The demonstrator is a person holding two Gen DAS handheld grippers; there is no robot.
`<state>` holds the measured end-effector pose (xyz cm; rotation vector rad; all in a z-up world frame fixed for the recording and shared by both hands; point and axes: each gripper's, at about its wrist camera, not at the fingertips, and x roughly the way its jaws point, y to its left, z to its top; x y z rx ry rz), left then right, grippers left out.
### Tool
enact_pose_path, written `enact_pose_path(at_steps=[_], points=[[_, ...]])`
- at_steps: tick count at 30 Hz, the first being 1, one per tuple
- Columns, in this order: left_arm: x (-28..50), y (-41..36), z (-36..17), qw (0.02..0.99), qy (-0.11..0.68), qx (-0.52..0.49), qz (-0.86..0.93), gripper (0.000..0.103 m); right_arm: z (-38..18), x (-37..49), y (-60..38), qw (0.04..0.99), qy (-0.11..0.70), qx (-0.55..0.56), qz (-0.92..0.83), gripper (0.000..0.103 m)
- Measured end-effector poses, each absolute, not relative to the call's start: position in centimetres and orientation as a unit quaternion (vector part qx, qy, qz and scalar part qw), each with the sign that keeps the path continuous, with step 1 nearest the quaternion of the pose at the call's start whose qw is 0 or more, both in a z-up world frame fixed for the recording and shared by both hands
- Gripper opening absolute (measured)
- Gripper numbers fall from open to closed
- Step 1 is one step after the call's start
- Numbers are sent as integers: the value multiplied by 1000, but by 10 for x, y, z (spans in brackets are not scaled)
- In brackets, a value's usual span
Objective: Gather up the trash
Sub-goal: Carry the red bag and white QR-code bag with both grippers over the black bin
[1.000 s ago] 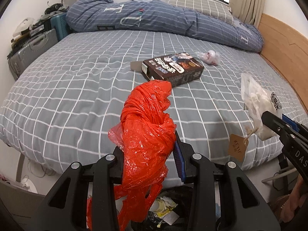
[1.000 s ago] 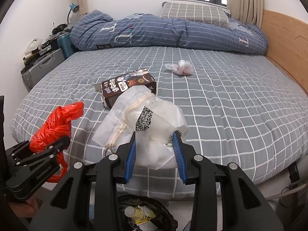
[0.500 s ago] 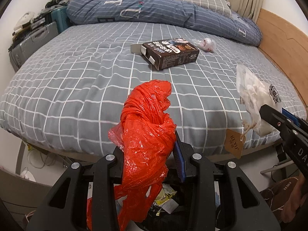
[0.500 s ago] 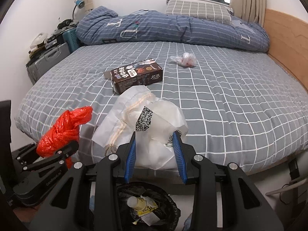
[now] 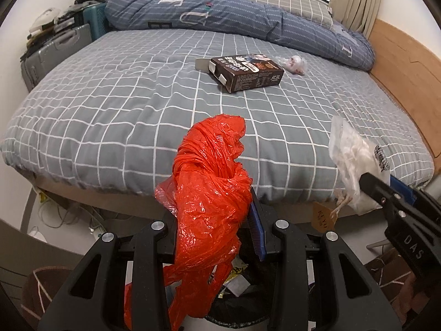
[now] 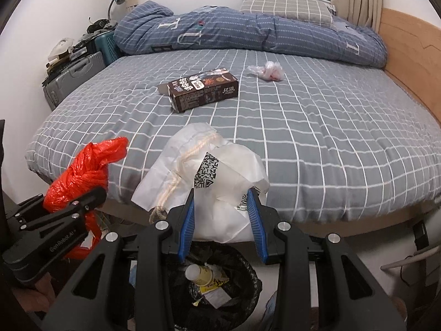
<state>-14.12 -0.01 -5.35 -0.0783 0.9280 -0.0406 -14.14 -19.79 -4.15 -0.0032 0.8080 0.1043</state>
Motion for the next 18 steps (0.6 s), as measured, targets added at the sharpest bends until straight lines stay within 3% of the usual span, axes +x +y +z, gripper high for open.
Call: enact_pose_path(at_steps=[9, 18], points=[[-166, -3, -57, 884, 466, -32, -19, 37, -48, -170, -200, 910, 411, 8, 46, 35], [-178, -2, -94, 869, 494, -29, -19, 37, -88, -179, -206, 892, 450, 2, 41, 35]])
